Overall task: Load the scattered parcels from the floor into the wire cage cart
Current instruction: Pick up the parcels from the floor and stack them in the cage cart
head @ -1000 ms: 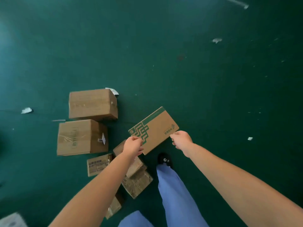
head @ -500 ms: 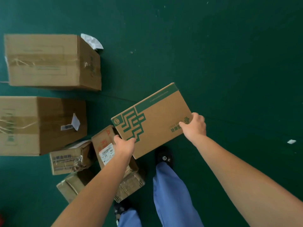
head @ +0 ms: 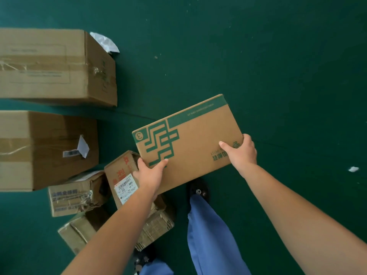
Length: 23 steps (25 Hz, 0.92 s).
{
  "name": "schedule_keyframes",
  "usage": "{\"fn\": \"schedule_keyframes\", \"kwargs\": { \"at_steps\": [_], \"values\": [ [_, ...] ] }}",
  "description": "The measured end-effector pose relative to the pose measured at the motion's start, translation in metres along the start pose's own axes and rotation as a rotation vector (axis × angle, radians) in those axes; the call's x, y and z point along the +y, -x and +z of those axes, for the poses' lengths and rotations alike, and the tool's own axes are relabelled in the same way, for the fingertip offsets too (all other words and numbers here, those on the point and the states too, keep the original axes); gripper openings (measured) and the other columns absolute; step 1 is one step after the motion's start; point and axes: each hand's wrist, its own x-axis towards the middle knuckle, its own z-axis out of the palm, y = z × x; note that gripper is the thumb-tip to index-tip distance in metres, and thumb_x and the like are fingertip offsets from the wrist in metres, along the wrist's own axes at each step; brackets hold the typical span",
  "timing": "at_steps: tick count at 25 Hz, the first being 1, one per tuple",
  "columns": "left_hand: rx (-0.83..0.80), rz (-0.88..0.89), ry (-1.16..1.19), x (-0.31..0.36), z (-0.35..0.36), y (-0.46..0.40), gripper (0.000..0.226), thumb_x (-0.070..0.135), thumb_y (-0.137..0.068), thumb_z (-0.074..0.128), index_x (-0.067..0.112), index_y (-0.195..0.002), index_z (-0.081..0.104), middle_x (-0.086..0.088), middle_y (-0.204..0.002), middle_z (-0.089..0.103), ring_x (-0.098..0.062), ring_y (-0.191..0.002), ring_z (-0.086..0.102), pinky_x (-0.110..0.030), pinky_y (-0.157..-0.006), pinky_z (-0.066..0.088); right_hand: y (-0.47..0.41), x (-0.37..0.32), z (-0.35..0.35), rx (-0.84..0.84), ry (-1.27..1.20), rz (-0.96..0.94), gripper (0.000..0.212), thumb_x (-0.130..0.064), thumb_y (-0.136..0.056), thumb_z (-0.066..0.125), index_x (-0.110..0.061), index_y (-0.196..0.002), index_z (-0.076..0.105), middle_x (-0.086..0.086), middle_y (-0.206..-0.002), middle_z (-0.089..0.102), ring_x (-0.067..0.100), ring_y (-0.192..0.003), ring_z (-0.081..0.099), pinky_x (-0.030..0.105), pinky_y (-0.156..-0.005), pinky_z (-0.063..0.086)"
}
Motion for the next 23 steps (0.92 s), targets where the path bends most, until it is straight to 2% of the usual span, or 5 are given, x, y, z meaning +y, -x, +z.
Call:
{"fn": "schedule_keyframes", "kwargs": {
  "at_steps": [3, 12, 17, 20, 23],
  "values": [
    [-0.073, 0.100, -0.055, 0.016, -0.017, 0.041, 0.086, 0.038, -0.081, 0.073, 0.031, -0.149, 0.021, -0.002, -0.143, 0.032, -0.020, -0.115, 0.041, -0.045, -0.099, 0.038, 0.038, -0.003, -0.040, 0.087, -0.050, 0.023, 0.080, -0.055, -0.074, 0.073, -0.015, -0.134, 0.039, 0.005, -0.132, 0.048, 0.028, -0.122, 0.046, 0.051, -0.099, 0.044],
    [-0.162, 0.616, -0.230, 0.064, -0.124, 0.259, 0.095, 0.042, -0.075, 0.078, 0.028, -0.149, 0.019, 0.001, -0.140, 0.044, -0.025, -0.129, 0.043, -0.055, -0.106, 0.038, 0.269, 0.006, -0.173, 0.357, -0.326, 0.006, 0.080, -0.060, -0.074, 0.071, -0.015, -0.133, 0.041, 0.006, -0.130, 0.050, 0.029, -0.118, 0.049, 0.048, -0.094, 0.049],
    [-0.300, 0.918, -0.235, 0.050, -0.208, 0.418, 0.082, 0.025, -0.079, 0.078, 0.018, -0.145, 0.030, 0.003, -0.122, 0.052, -0.015, -0.108, 0.052, -0.045, -0.100, 0.046, 0.437, 0.056, -0.230, 0.470, -0.560, 0.012, 0.076, -0.060, -0.076, 0.069, -0.013, -0.130, 0.045, 0.007, -0.125, 0.054, 0.030, -0.110, 0.055, 0.044, -0.090, 0.051],
    [-0.372, 1.008, -0.227, 0.029, -0.243, 0.500, 0.080, 0.026, -0.080, 0.077, 0.019, -0.145, 0.031, 0.002, -0.122, 0.053, -0.019, -0.108, 0.055, -0.046, -0.098, 0.049, 0.527, 0.099, -0.254, 0.520, -0.664, -0.009, 0.080, -0.065, -0.071, 0.069, -0.014, -0.129, 0.049, 0.006, -0.121, 0.057, 0.027, -0.103, 0.059, 0.043, -0.086, 0.054],
    [-0.425, 1.110, -0.213, -0.002, -0.263, 0.564, 0.074, 0.026, -0.080, 0.077, 0.021, -0.141, 0.036, -0.001, -0.123, 0.055, -0.020, -0.107, 0.058, -0.042, -0.094, 0.052, 0.601, 0.144, -0.263, 0.606, -0.776, -0.035, 0.069, -0.062, -0.074, 0.069, -0.014, -0.121, 0.054, 0.005, -0.114, 0.058, 0.023, -0.093, 0.060, 0.039, -0.078, 0.055]
  ]
}}
